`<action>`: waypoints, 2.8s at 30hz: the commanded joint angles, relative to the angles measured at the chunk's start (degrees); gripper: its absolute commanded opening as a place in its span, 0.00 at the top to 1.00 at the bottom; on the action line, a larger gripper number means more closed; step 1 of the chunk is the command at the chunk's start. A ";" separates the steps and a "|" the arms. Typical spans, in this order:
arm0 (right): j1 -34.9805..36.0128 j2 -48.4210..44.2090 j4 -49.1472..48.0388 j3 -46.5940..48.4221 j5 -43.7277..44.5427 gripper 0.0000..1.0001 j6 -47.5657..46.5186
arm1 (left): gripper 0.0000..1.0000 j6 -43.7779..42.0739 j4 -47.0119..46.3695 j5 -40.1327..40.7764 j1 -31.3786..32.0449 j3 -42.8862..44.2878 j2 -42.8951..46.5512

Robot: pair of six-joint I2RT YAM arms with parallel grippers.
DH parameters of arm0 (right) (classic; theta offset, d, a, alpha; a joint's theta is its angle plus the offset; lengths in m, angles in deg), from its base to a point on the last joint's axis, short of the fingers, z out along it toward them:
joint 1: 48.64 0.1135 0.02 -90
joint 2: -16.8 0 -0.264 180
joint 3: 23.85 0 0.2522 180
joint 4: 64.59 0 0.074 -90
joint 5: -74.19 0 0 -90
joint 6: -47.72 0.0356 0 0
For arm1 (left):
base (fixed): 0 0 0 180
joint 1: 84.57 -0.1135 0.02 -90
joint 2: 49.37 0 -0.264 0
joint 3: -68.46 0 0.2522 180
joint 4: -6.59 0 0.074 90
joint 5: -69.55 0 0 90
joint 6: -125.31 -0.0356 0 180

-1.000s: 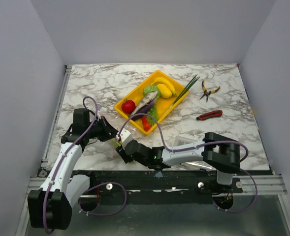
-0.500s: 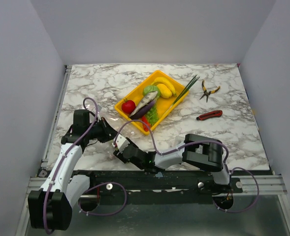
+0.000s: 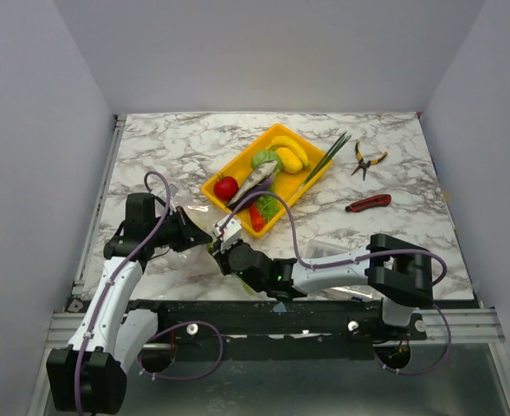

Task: Place the food in the zip-top bag and seal the zipper
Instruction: Place the fake vegetable in the zipper food storage bag.

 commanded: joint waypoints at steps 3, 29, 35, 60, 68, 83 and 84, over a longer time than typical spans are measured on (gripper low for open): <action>0.15 -2.77 5.85 1.85 2.60 1.00 20.61 | 1.00 -1.10 1.97 0.59 -0.25 2.62 3.27; 0.03 0.57 6.87 12.38 6.76 0.85 19.65 | 1.00 36.13 -15.36 -19.01 -0.21 -3.95 17.07; -0.08 -7.95 35.95 14.44 -4.02 0.37 25.88 | 1.00 33.20 -14.14 -16.50 -0.34 -1.61 13.63; -0.50 -19.20 48.41 8.08 3.45 0.49 35.14 | 1.00 26.12 -8.32 -13.05 -0.69 1.18 10.34; -0.51 -12.93 42.91 10.04 -1.07 0.68 31.70 | 1.00 26.05 -7.93 -13.53 -0.90 2.26 10.84; -15.82 5.84 82.75 75.91 -31.38 1.00 19.02 | 1.00 8.15 26.42 5.48 -7.55 35.52 9.03; -15.84 9.19 85.83 82.88 -32.67 1.00 18.07 | 1.00 9.22 26.39 5.06 -7.54 36.14 9.28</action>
